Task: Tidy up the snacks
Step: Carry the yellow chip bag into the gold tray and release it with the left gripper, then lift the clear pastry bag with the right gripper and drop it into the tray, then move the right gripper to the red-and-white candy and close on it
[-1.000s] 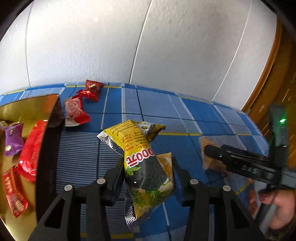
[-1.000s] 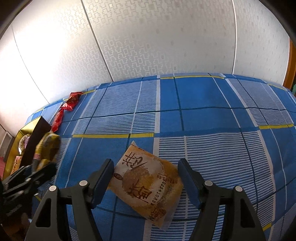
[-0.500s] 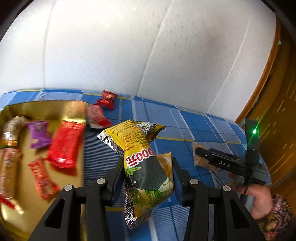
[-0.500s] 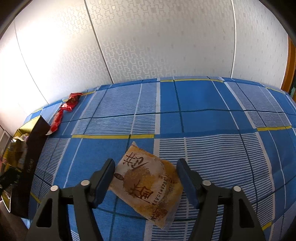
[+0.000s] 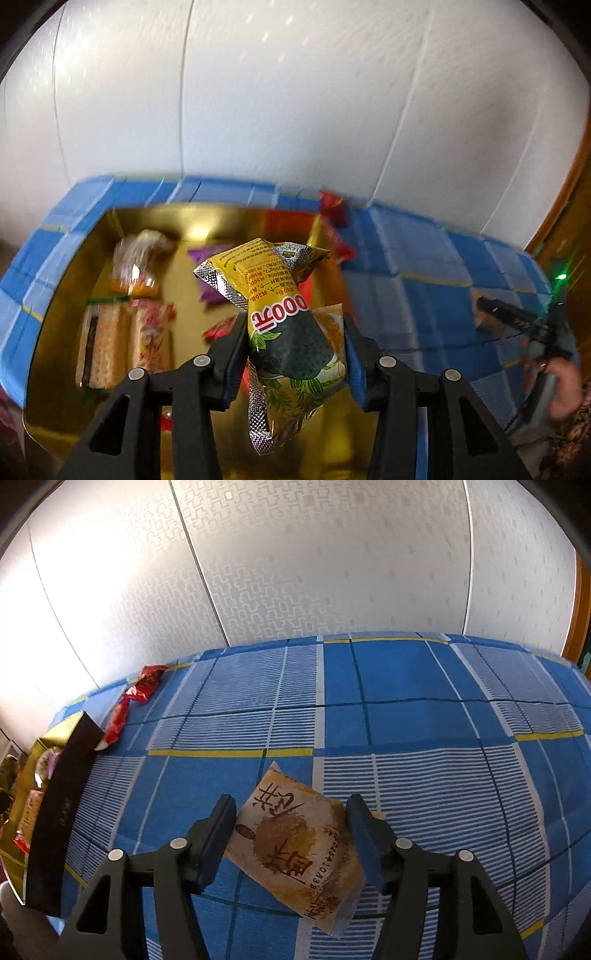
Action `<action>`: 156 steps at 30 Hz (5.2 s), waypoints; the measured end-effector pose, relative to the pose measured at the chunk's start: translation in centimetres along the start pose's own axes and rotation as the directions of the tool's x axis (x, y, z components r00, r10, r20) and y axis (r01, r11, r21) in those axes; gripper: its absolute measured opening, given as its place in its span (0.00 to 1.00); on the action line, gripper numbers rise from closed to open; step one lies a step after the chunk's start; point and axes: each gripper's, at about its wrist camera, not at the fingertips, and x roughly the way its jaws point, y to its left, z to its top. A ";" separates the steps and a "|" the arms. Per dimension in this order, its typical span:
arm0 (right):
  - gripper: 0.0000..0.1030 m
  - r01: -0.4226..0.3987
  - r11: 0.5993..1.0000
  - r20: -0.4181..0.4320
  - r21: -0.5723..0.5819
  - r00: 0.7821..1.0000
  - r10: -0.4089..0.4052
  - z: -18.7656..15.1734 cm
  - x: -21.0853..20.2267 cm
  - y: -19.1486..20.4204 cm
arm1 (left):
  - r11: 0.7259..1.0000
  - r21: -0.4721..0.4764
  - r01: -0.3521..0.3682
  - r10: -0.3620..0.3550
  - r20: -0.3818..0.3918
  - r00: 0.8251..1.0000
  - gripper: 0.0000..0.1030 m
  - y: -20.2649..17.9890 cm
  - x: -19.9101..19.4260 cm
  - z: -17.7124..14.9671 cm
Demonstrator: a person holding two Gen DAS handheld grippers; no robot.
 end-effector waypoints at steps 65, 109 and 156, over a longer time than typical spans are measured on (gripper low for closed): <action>0.66 -0.179 0.984 0.053 0.004 0.983 0.178 -1.6 -3.4 6.6 | 0.960 -0.173 -0.218 0.248 0.171 0.954 0.81 8.3 -1.8 -2.7; 0.68 -0.245 0.851 -0.128 -0.464 0.970 0.209 -2.3 0.8 30.6 | 0.945 -0.276 -0.176 0.227 0.167 0.959 0.82 10.3 -2.7 -3.1; 0.41 -0.258 0.949 -0.167 -0.183 0.959 0.229 7.7 13.0 21.9 | 0.954 -0.250 -0.166 0.204 0.137 0.969 0.86 9.8 -1.6 -2.8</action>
